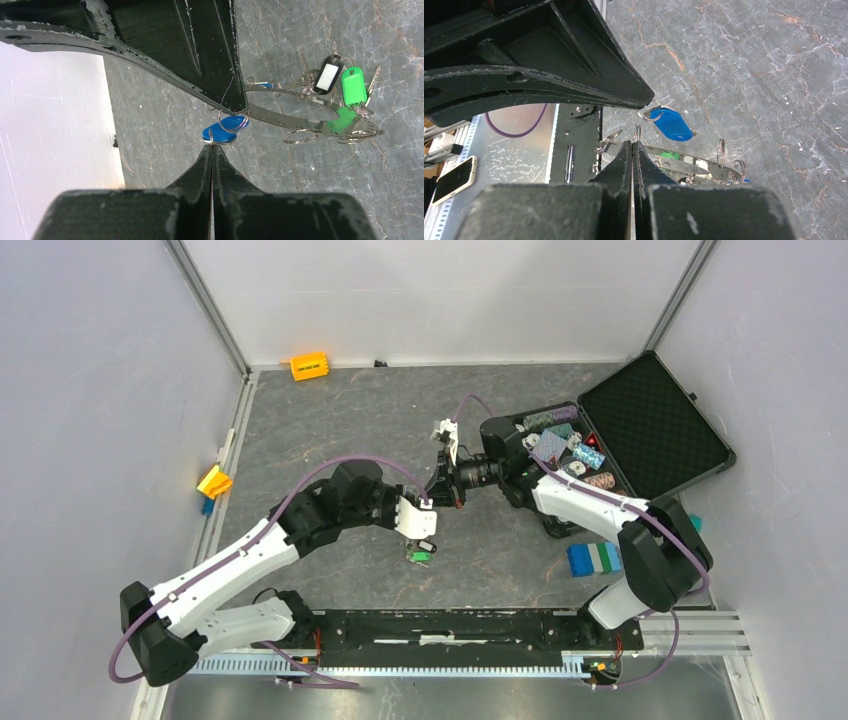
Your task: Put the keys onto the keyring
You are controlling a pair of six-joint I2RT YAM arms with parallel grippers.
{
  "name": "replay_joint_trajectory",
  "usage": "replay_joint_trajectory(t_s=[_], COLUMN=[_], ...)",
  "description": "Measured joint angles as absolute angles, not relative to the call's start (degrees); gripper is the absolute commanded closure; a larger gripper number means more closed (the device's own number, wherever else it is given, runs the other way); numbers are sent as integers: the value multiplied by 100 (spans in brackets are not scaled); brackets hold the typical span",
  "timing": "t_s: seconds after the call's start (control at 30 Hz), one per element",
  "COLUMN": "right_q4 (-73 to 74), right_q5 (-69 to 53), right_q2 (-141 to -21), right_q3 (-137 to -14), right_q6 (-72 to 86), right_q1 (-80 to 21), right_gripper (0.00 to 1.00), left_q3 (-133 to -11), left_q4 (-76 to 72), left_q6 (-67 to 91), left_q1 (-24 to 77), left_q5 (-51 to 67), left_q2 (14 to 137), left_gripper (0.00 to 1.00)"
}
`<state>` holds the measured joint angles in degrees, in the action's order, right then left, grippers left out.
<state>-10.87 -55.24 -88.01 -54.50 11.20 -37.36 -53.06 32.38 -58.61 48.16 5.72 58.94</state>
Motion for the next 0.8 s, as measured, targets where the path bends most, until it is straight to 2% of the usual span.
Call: replay_joint_trajectory(t_s=[0.8], right_q4=[-1459], right_q5=[-5542], right_q2=[-8912], right_q3=[-5378], right_q6=[1671], right_q1=[-3621], right_gripper=[100], left_q3=[-5231], left_q4=[3129], left_q6=[-5920], left_q1=[4897], left_q5=[458], left_q2=[5828], left_gripper=[98])
